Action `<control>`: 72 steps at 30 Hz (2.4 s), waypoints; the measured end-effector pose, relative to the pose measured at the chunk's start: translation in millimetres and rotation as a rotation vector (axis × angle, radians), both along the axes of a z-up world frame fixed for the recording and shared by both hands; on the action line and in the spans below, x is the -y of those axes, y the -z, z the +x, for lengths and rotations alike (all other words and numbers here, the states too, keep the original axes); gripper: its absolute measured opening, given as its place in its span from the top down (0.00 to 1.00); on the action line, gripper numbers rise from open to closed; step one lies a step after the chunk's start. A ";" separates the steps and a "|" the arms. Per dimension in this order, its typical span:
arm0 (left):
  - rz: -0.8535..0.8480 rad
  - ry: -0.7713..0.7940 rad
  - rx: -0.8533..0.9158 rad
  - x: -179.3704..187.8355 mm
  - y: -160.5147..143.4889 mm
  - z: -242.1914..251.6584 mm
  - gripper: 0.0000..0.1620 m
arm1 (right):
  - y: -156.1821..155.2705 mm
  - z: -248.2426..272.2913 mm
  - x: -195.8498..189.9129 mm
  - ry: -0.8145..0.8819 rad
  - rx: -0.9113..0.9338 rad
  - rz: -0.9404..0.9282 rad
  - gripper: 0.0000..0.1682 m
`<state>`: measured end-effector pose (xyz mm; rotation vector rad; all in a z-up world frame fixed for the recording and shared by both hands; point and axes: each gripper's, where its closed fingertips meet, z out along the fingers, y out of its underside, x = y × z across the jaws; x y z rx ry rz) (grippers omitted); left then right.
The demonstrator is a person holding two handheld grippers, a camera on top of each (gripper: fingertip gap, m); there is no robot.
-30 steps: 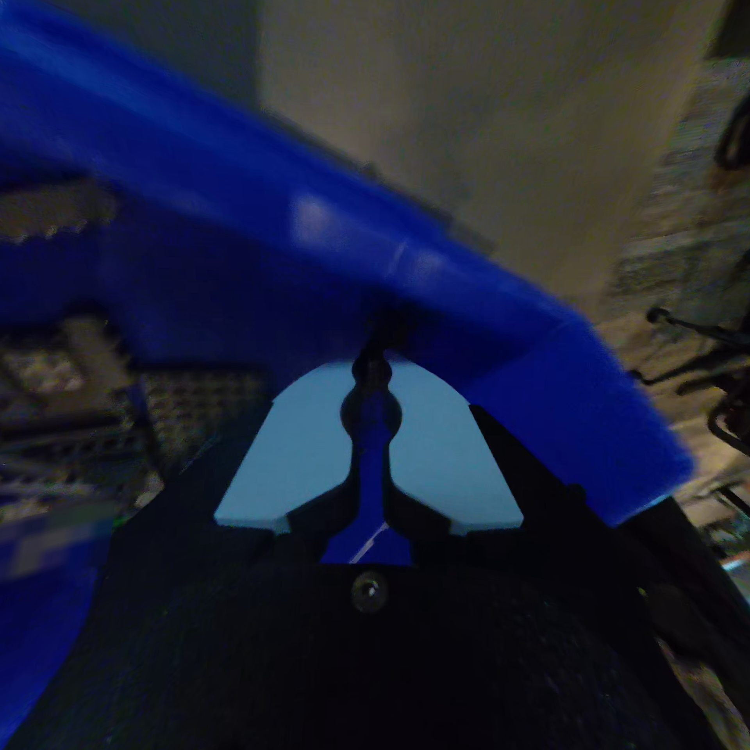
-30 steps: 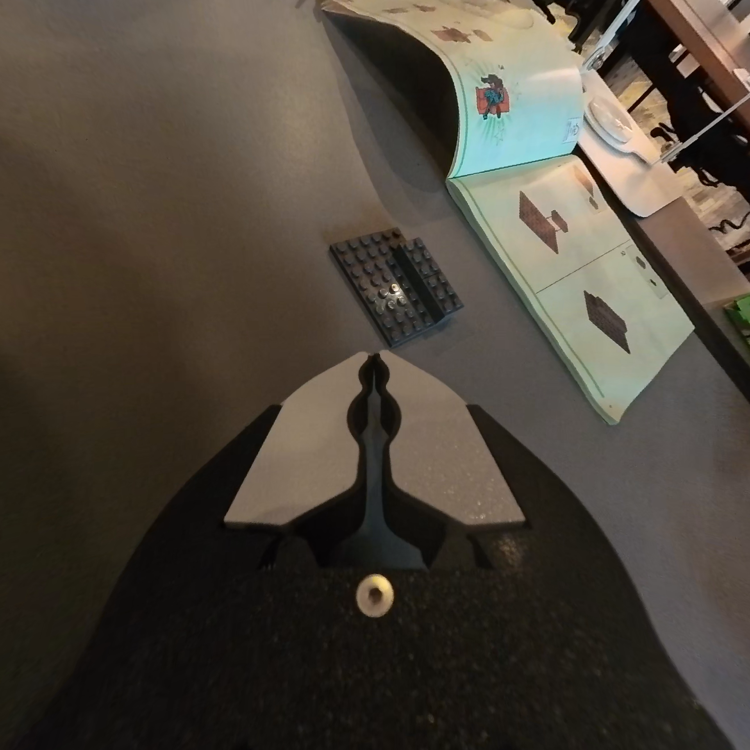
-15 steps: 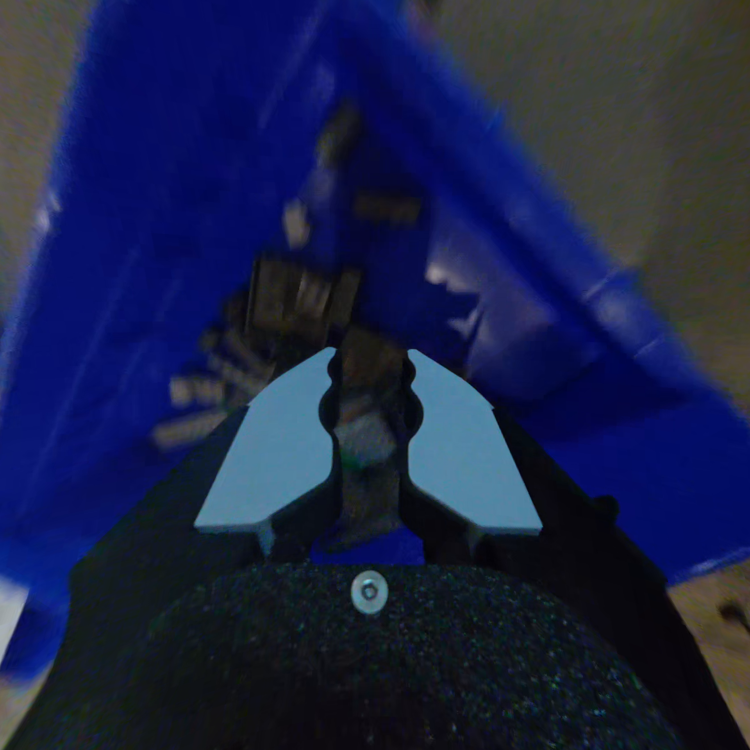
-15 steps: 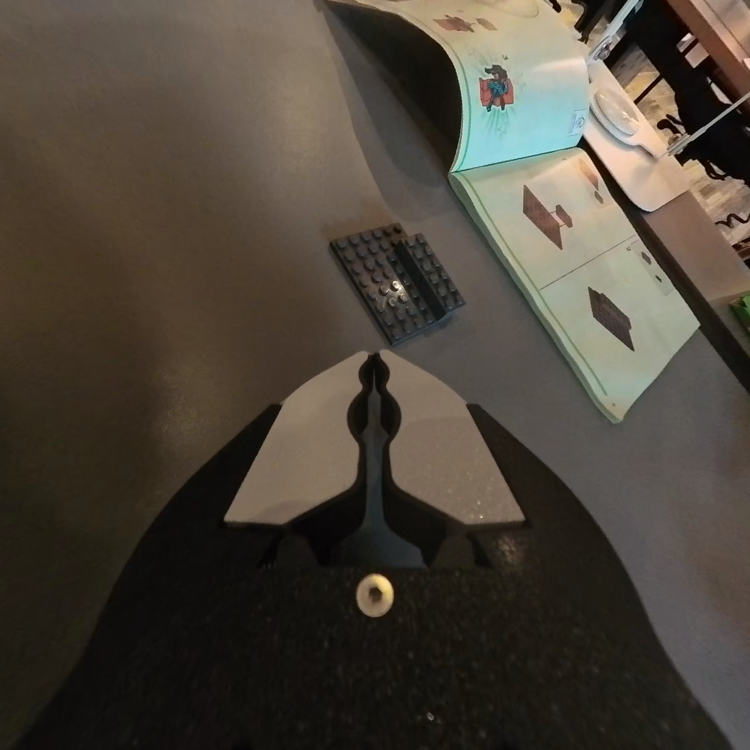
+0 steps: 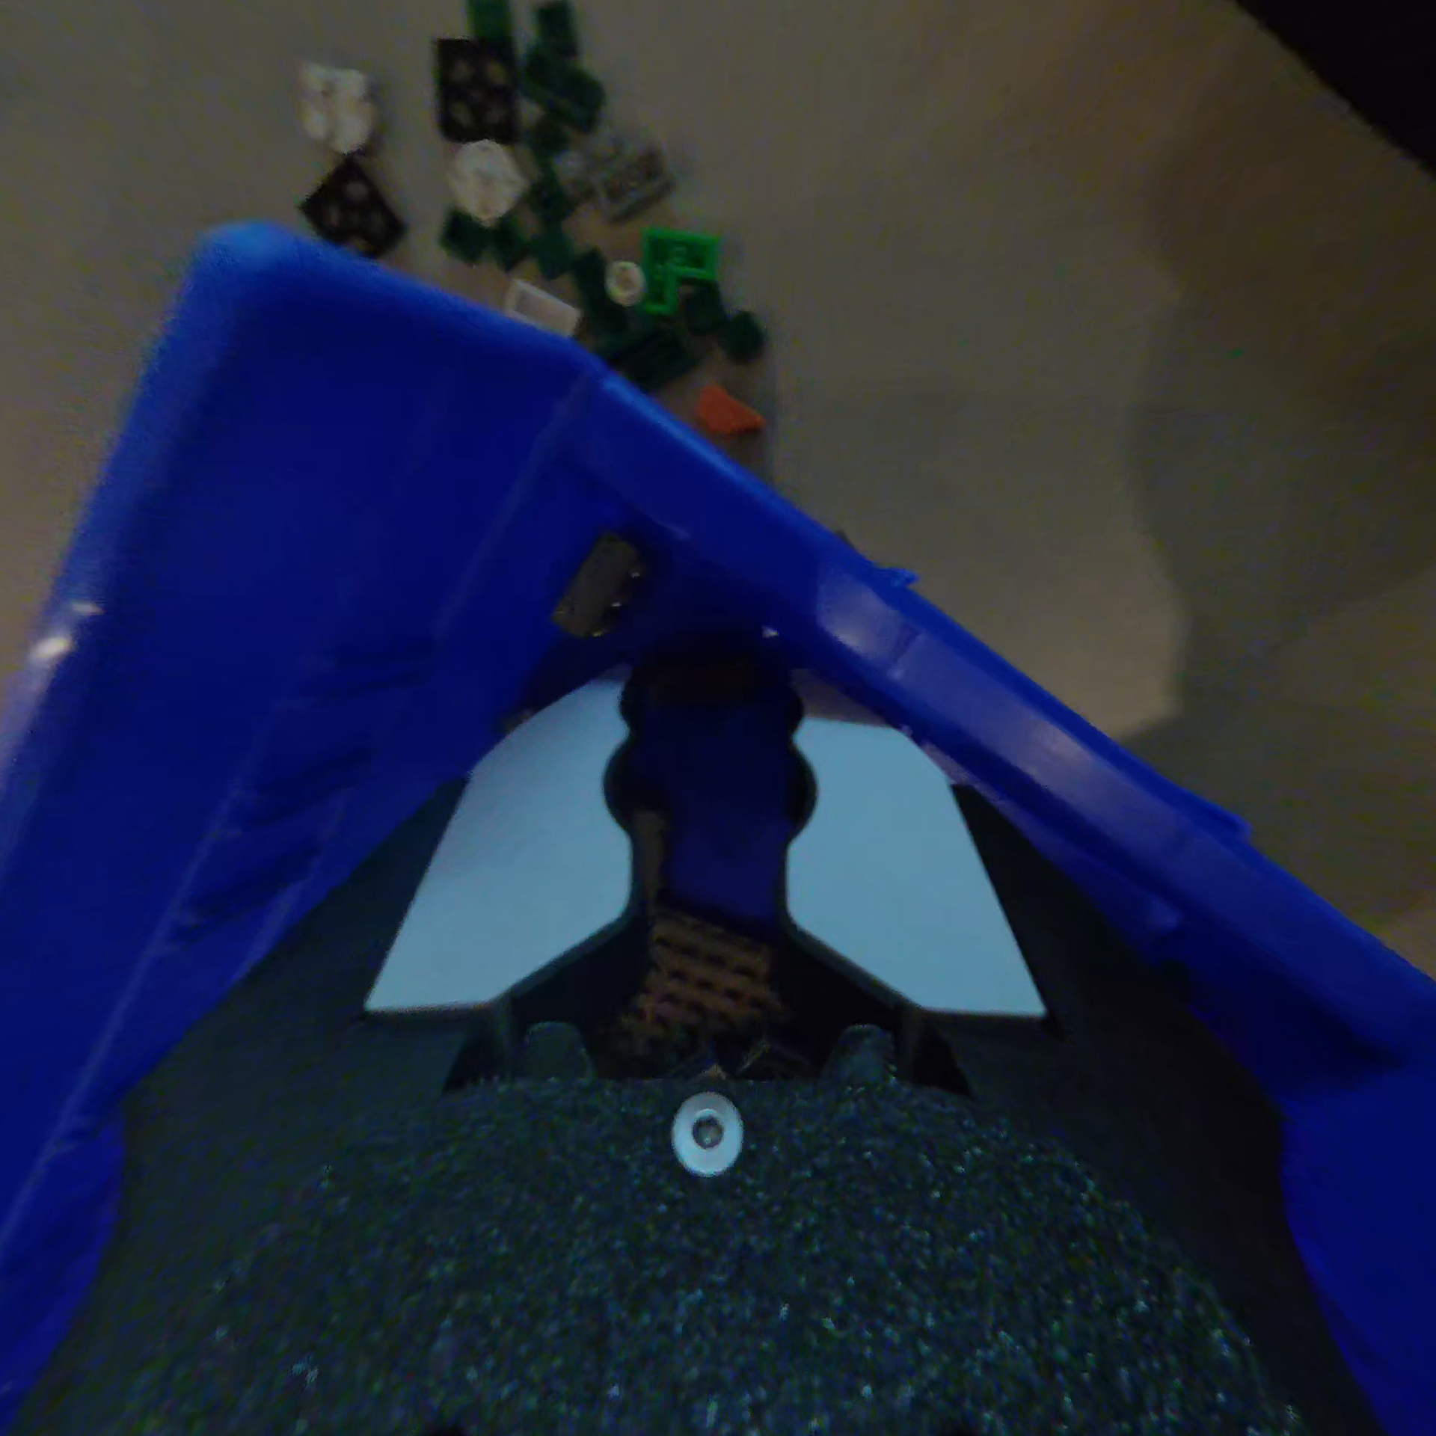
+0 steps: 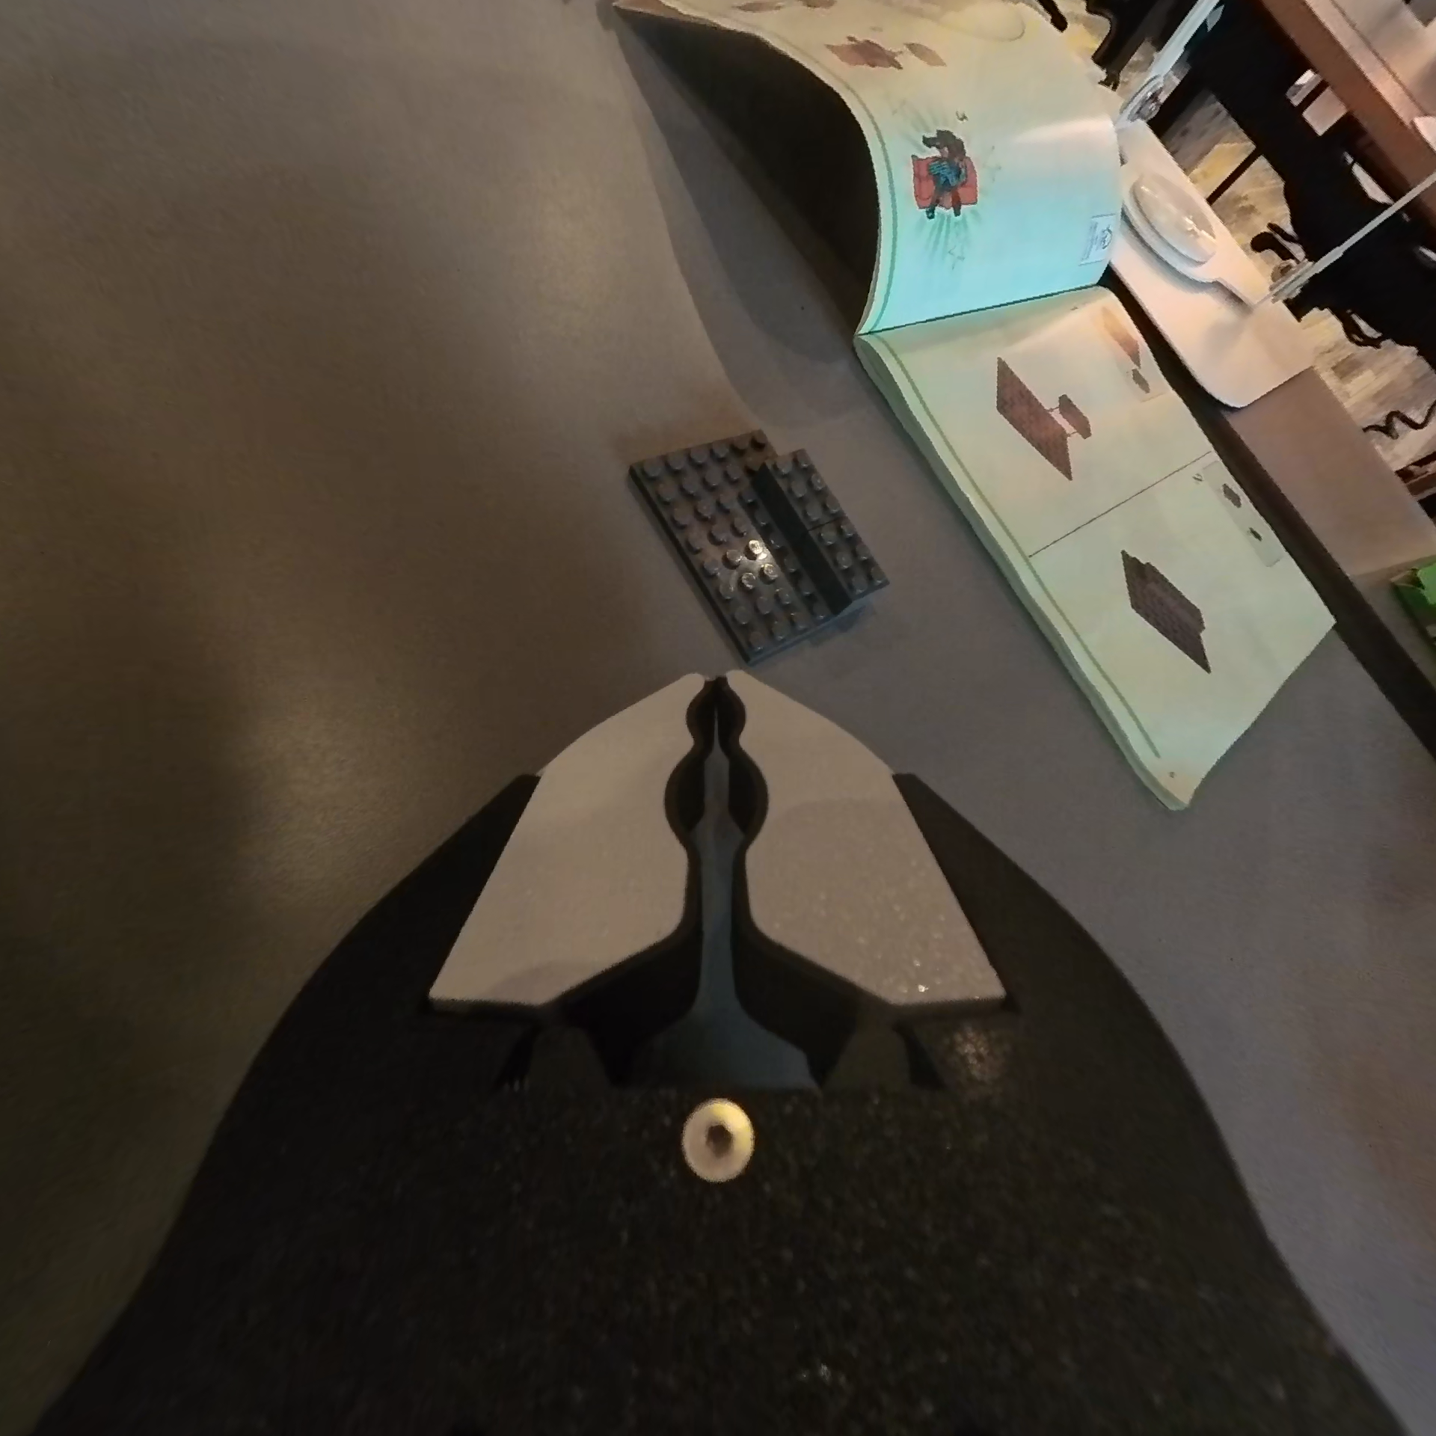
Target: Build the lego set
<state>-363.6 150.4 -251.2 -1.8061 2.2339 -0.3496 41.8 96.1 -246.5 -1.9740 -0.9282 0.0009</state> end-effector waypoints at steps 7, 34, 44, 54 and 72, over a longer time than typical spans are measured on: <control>0.161 -0.063 -0.078 -32.2 -7.6 -31.7 0.97 | -1.2 0.2 -0.1 0.002 -0.013 0.000 1.00; 0.261 0.111 0.118 -21.1 -5.9 28.2 0.87 | -7.1 -0.6 0.4 -0.009 -0.046 0.025 1.00; 0.366 0.105 -0.072 -40.1 5.0 -17.8 1.00 | -8.6 0.1 0.1 -0.006 -0.059 0.028 1.00; 0.379 -0.037 0.090 -42.5 -47.9 -12.8 0.99 | -6.2 0.8 -1.0 0.003 -0.048 0.016 1.00; -0.160 0.157 -0.063 35.2 5.8 -15.6 1.00 | -5.7 1.3 -1.4 0.006 -0.048 0.012 1.00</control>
